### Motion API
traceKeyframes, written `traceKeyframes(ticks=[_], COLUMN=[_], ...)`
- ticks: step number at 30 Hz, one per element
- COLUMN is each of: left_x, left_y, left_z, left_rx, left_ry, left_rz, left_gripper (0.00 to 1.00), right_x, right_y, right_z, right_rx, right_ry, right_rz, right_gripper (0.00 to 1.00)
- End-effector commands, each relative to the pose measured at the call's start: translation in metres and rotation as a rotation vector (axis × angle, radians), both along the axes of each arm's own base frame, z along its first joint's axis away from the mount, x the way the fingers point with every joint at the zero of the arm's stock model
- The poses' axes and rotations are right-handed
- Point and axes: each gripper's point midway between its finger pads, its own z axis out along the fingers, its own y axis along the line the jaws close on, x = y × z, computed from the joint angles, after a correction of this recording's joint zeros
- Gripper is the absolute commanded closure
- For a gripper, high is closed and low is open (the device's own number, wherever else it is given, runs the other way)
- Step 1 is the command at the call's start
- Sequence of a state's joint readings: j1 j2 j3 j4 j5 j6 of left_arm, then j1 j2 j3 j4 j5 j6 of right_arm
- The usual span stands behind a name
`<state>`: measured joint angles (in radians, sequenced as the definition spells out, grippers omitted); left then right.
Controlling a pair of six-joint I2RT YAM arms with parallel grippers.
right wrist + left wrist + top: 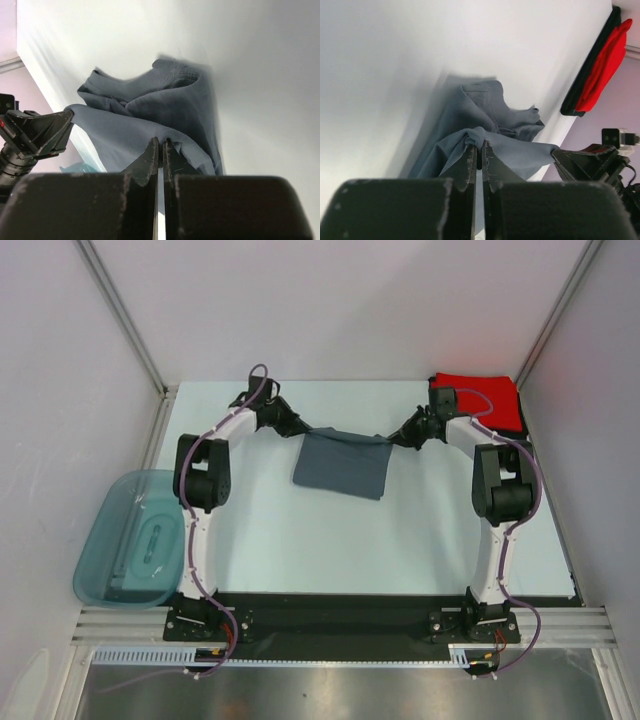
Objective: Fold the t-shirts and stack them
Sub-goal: Fold the tshirt
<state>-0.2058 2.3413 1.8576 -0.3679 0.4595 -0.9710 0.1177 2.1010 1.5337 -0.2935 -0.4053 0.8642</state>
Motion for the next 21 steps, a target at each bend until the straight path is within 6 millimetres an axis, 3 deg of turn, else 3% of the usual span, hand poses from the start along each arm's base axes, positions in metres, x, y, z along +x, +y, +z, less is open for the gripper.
traceKeyframes(ticks=[1,2,3,5,8,9,10,11,13,14,15,17,18,19,21], left_x=[0.026,0.029,0.033,0.041,0.053,0.058,0.054,0.052,0.037,0.026,0.012,-0.007,-0.02,-0.026,-0.038], left_y=[0.003,0.003,0.003,0.007,0.016,0.019,0.022,0.024,0.023,0.017,0.012,-0.008,-0.02,-0.028,-0.042], left_z=[0.025,0.025,0.029,0.037,0.076,0.096,0.102,0.115,0.109,0.117,0.097,0.09,0.082,0.079,0.064], left_rx=[-0.035,-0.032,-0.031,0.016,0.105,0.127,0.151,0.168,0.174,0.166,0.161,0.125,0.065,0.03,-0.028], left_ry=[-0.094,-0.106,-0.132,-0.188,-0.309,-0.356,-0.356,-0.386,-0.349,-0.356,-0.311,-0.317,-0.332,-0.34,-0.319], left_rz=[0.009,0.004,0.001,-0.006,-0.013,-0.012,-0.022,-0.034,-0.051,-0.07,-0.098,-0.159,-0.206,-0.224,-0.261], left_gripper=[0.94,0.91,0.87,0.76,0.63,0.61,0.59,0.59,0.59,0.59,0.58,0.6,0.6,0.62,0.64], right_x=[0.022,0.025,0.03,0.036,0.045,0.045,0.044,0.042,0.031,0.026,0.022,0.009,0.012,0.004,0.001], right_y=[-0.011,-0.013,-0.014,-0.019,-0.031,-0.034,-0.039,-0.043,-0.037,-0.032,-0.02,-0.001,0.009,0.029,0.046], right_z=[0.009,0.009,0.01,0.002,0.015,0.025,0.031,0.049,0.06,0.064,0.079,0.073,0.079,0.076,0.059], right_rx=[-0.01,-0.012,-0.011,-0.023,-0.058,-0.072,-0.089,-0.119,-0.129,-0.129,-0.124,-0.093,-0.062,-0.003,0.067], right_ry=[-0.062,-0.072,-0.091,-0.106,-0.13,-0.129,-0.131,-0.164,-0.176,-0.19,-0.233,-0.238,-0.284,-0.283,-0.257], right_rz=[-0.034,-0.032,-0.03,-0.014,0.008,0.011,0.011,0.013,0.037,0.051,0.082,0.129,0.141,0.192,0.213], right_gripper=[1.0,0.98,0.88,0.78,0.69,0.65,0.64,0.63,0.6,0.59,0.58,0.58,0.58,0.58,0.59])
